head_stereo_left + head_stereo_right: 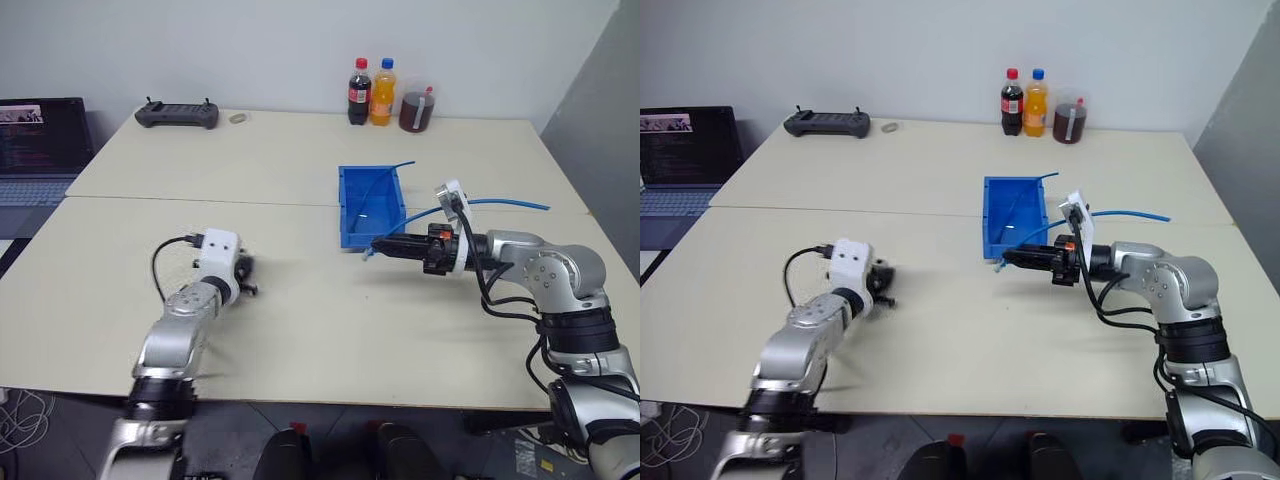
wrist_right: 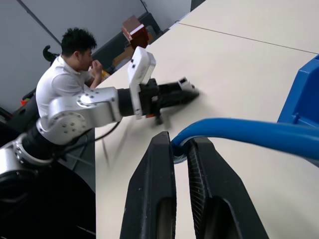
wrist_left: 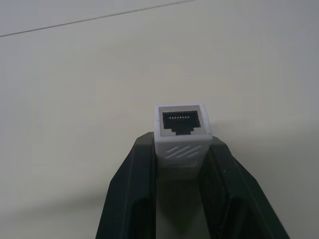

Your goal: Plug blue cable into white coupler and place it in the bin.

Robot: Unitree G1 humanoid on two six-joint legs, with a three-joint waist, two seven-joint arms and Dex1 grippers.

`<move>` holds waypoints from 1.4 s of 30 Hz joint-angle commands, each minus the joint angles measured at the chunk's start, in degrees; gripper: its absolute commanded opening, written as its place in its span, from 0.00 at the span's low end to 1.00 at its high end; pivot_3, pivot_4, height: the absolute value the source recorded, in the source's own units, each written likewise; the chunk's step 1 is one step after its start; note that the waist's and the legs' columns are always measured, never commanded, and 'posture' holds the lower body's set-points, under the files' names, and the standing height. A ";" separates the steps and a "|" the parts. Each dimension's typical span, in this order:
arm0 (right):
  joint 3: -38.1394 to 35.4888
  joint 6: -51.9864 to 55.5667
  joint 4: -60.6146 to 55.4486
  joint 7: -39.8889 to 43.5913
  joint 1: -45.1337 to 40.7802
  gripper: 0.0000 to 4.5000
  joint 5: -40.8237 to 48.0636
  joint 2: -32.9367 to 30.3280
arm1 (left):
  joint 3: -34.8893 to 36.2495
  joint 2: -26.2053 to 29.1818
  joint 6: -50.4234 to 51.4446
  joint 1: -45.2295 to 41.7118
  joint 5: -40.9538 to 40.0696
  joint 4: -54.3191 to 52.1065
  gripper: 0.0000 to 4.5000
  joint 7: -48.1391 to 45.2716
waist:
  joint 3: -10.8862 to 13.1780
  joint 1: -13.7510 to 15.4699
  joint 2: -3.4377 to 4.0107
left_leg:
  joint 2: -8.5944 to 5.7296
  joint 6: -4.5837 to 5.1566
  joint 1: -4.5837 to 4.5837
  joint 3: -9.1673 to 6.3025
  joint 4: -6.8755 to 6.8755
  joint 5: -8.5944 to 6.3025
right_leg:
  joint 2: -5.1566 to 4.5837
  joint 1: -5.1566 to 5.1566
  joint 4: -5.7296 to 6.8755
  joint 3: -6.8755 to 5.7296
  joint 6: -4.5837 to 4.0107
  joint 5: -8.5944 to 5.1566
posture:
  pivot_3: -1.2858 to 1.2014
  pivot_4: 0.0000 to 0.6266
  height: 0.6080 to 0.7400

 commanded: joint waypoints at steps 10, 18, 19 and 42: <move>12.23 -14.65 -4.83 1.26 0.06 0.02 -13.11 3.26 | -15.53 1.76 -33.01 -7.11 2.45 16.58 0.18 -42.24 | 0.06 -0.03 0.08 | 0.02 0.28 -0.01 0.00 0.01 -0.15 | 0.11 -0.04 0.00 0.01 -0.04 -0.04 | 0.52 0.24 1.00; 16.76 -19.64 -6.10 2.35 1.97 0.02 -18.48 3.92 | -15.88 -2.29 -41.01 -14.21 4.65 31.07 0.18 -47.74 | 0.05 0.17 0.06 | 0.02 0.33 -0.17 0.01 0.12 -0.16 | 0.14 -0.16 0.02 0.03 -0.03 -0.03 | 0.52 0.24 1.00; 16.95 -19.54 -6.37 2.56 2.08 0.02 -18.63 4.01 | -15.72 -2.48 -41.32 -14.64 4.72 31.91 0.18 -48.28 | 0.05 0.12 0.06 | 0.02 0.33 -0.17 0.01 0.12 -0.16 | 0.14 -0.16 0.03 0.03 -0.03 -0.02 | 0.52 0.24 1.00; 21.91 -21.77 -2.21 4.59 0.41 0.02 -26.67 4.76 | -13.89 -2.86 -38.33 -14.55 4.21 31.32 0.18 -49.76 | 0.04 -0.02 0.06 | 0.07 0.33 -0.15 -0.09 0.15 -0.16 | 0.19 -0.15 0.08 -0.04 -0.03 -0.02 | 0.52 0.24 1.00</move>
